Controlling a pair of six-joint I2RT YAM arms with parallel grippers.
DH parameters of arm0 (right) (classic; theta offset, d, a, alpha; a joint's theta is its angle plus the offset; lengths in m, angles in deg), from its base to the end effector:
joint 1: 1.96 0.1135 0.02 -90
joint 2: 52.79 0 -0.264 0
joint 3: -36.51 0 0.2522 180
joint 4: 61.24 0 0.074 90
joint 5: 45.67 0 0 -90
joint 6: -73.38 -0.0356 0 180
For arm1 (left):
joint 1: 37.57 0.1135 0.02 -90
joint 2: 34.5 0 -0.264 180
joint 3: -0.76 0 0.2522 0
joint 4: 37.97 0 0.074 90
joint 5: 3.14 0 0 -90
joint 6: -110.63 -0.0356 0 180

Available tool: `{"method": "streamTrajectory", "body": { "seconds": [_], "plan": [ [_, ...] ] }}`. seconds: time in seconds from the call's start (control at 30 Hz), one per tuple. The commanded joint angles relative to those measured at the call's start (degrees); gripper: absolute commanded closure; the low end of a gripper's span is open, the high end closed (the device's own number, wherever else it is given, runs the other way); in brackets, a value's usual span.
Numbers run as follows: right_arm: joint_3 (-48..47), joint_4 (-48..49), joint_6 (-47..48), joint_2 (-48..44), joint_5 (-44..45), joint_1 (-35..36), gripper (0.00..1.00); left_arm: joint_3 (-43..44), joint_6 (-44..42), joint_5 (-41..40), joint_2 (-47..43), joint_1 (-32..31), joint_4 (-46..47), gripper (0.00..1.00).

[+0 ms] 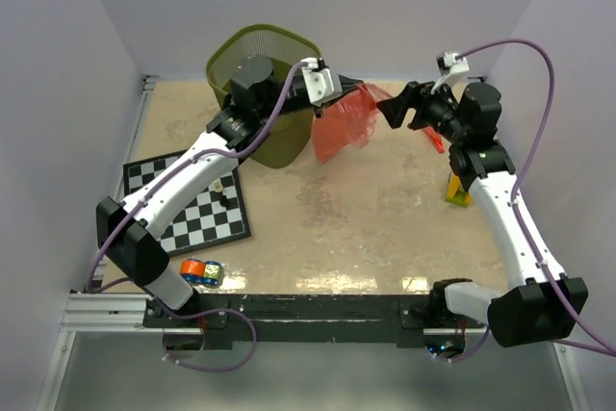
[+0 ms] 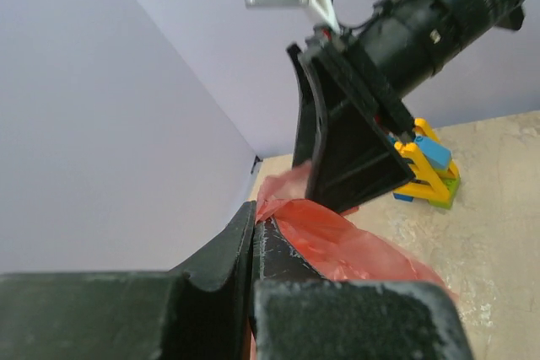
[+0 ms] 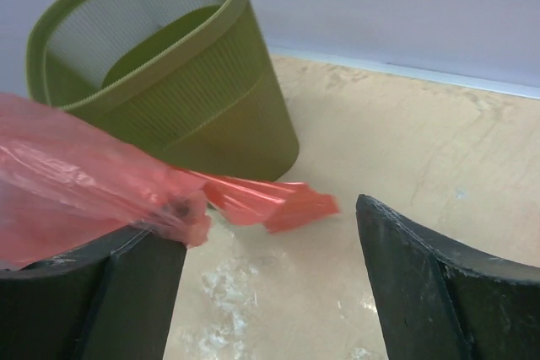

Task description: Put the trash bags into the trash bin

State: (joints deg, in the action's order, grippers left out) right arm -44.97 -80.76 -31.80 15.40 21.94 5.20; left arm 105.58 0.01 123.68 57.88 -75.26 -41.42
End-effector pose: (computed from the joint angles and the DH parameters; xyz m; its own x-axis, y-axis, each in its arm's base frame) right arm 0.2698 0.0476 0.4050 -0.2325 0.2148 -0.9486 -0.4456 0.8434 0.3002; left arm 0.2865 -0.2483 0.4476 0.4531 0.0062 -0.8915 0.8529 0.2878 0.4355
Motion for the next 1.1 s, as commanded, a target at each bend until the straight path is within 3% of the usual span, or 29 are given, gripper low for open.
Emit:
{"method": "streamTrajectory", "body": {
  "seconds": [0.0,0.13,0.23,0.33,0.4,0.6,0.67,0.7,0.73,0.77,0.87,1.0,1.07],
  "plan": [
    [2.6,5.4,2.2,-1.2,-8.2,0.0,0.18,0.4,-2.2,4.1,-3.4,0.1,1.2,1.00],
    [3.7,10.8,0.2,-1.2,-12.0,0.0,0.20,0.9,-2.5,4.5,-4.8,0.1,-0.4,1.00],
    [4.6,17.0,-1.6,-0.5,-22.3,0.0,0.20,0.8,-2.7,4.5,-5.2,0.1,-1.1,1.00],
    [7.3,26.6,-9.1,0.5,-33.6,0.0,0.22,0.6,-2.8,4.7,-5.6,0.0,-1.3,1.00],
    [9.1,33.0,-15.5,0.9,-35.5,0.0,0.24,0.3,-2.7,4.8,-5.9,0.1,-1.0,1.00],
    [11.2,40.3,-22.0,2.3,-38.8,0.3,0.56,-1.8,-1.7,3.6,-6.6,0.4,0.8,1.00],
    [10.7,39.9,-22.3,2.3,-38.3,0.5,0.82,-2.4,-1.2,0.6,-6.6,0.5,0.7,1.00],
    [10.2,37.4,-21.2,2.0,-36.3,0.4,1.00,-2.4,-0.6,-3.2,-6.4,0.4,0.2,0.98],
    [9.3,34.0,-19.6,1.5,-33.1,0.4,1.00,-2.6,0.1,-7.2,-6.4,0.5,-0.3,0.85],
    [8.1,29.6,-18.2,1.1,-30.5,0.4,1.00,-2.9,1.1,-12.6,-6.8,0.6,-0.1,0.66],
    [5.7,19.4,-16.6,-0.5,-18.5,0.4,1.00,-5.6,4.0,-28.0,-10.4,0.8,0.6,0.43],
    [2.4,9.7,-15.0,-1.5,-4.4,0.4,1.00,-12.0,5.4,-28.5,-18.4,0.8,0.9,0.37],
    [1.2,8.2,-14.0,-1.2,-2.3,0.4,1.00,-13.2,8.2,-26.0,-20.2,0.7,-1.1,0.38]
  ]
}}
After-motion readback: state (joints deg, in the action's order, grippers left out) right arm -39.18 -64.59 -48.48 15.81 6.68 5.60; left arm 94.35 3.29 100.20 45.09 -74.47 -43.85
